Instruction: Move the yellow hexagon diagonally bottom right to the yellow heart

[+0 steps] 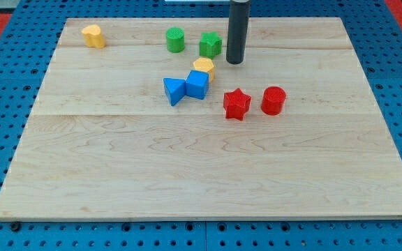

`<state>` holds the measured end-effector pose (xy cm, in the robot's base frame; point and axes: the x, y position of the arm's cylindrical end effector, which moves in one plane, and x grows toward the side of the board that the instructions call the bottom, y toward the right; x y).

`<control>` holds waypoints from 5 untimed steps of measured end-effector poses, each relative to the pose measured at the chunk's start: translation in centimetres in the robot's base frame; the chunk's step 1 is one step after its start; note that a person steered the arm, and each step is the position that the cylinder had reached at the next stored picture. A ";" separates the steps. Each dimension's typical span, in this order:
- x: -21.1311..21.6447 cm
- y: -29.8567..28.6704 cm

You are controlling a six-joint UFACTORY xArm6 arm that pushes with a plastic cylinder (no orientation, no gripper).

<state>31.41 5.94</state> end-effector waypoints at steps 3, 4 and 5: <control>-0.5 -0.2; 0.2 -0.5; 1.2 3.0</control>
